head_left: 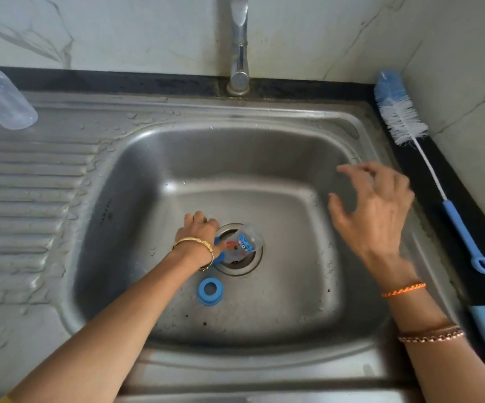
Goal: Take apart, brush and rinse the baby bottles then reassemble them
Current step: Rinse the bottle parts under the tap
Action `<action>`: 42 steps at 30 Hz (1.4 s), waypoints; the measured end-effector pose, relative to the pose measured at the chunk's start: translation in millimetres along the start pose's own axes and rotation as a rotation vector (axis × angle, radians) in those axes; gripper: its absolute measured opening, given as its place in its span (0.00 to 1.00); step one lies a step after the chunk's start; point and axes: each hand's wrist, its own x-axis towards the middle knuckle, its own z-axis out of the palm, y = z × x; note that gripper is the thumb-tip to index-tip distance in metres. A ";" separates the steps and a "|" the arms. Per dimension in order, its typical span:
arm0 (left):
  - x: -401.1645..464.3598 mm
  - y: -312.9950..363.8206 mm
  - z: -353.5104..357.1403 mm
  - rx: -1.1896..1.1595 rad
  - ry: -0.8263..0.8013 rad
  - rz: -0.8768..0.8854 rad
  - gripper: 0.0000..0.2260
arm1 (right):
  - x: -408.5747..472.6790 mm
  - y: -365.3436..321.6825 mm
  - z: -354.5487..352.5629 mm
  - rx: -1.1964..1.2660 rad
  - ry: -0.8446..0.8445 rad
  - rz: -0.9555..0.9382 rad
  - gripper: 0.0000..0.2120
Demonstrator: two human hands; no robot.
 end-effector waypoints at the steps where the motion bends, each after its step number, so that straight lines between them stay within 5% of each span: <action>1: -0.3 0.0 -2.2 0.019 0.022 -0.001 0.21 | -2.9 -7.3 2.9 0.008 -0.053 -0.061 0.21; 5: -3.2 7.3 -11.4 0.062 0.071 0.042 0.15 | -8.5 -51.4 19.1 0.028 -0.295 -0.198 0.26; 9: -3.9 9.9 -14.2 0.130 0.063 0.059 0.15 | -8.2 -99.6 67.7 -0.165 -0.824 -0.345 0.27; 14: -2.4 8.0 -11.8 0.140 0.035 0.029 0.18 | -28.8 -95.2 115.4 -0.264 -1.064 -0.370 0.25; 24: -5.5 10.9 -5.9 -0.088 0.008 -0.004 0.19 | -3.7 -72.1 101.8 -0.130 -1.031 -0.258 0.28; 28: -4.6 9.4 -4.9 -0.118 0.076 -0.025 0.20 | 18.5 -65.1 75.5 -0.104 -0.850 -0.186 0.28; 32: -2.5 5.4 -10.1 -0.161 0.119 -0.032 0.25 | 36.6 -70.0 56.9 0.229 -0.521 0.204 0.27; 36: -2.3 3.7 -15.8 -0.324 0.198 -0.022 0.20 | 38.8 -80.5 51.4 0.598 -0.545 0.605 0.24; 42: 24.0 2.2 -35.6 -0.757 0.509 -0.019 0.12 | 41.6 -79.2 50.8 0.616 -0.516 0.525 0.20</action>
